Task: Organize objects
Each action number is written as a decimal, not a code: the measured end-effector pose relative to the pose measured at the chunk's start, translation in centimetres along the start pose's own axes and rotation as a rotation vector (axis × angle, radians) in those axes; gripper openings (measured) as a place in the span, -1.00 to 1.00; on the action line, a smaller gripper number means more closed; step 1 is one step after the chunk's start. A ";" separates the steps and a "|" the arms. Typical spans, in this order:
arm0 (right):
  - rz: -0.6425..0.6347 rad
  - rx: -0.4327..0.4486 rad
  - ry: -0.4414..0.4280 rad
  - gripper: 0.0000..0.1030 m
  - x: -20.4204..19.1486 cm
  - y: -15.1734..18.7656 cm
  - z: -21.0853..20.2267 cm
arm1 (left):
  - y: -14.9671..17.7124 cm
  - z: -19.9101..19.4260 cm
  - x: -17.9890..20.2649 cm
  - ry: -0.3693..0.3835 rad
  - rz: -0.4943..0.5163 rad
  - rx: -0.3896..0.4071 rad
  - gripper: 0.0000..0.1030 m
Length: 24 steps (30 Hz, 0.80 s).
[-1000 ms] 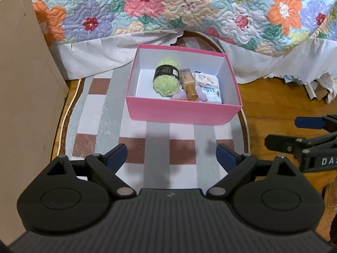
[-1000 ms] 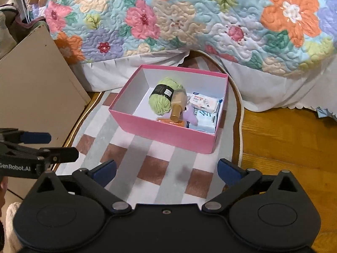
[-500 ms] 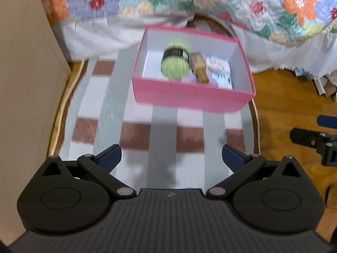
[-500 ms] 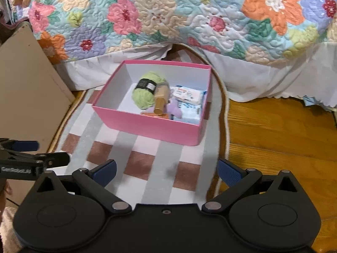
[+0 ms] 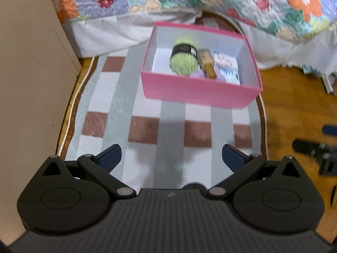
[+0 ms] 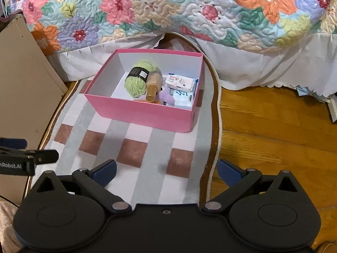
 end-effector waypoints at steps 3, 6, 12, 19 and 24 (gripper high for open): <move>0.007 -0.008 -0.008 1.00 -0.1 0.3 0.2 | -0.3 -0.1 -0.2 -0.028 -0.028 0.018 1.00; 0.008 -0.012 -0.012 1.00 -0.3 0.3 0.6 | -0.1 0.0 -0.1 -0.020 -0.033 0.010 1.00; 0.004 -0.014 -0.001 1.00 -0.2 0.6 1.1 | 0.3 0.1 0.2 -0.018 -0.047 -0.009 1.00; -0.016 -0.035 -0.003 1.00 -0.3 1.7 1.7 | 0.8 0.1 1.2 -0.031 -0.010 -0.024 1.00; -0.036 -0.028 0.005 1.00 -0.5 1.7 1.6 | 0.7 0.1 1.6 -0.039 0.002 -0.034 1.00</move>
Point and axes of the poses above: each gripper's, at about its wrist camera, not at the fingertips, and z roughly the way its jaws point, x to its right, y to its underside, the point moved 9 cm from there along z, roughly the way its jaws point, and after that the axes turned 14 degrees about z, right-handed, at the moved point
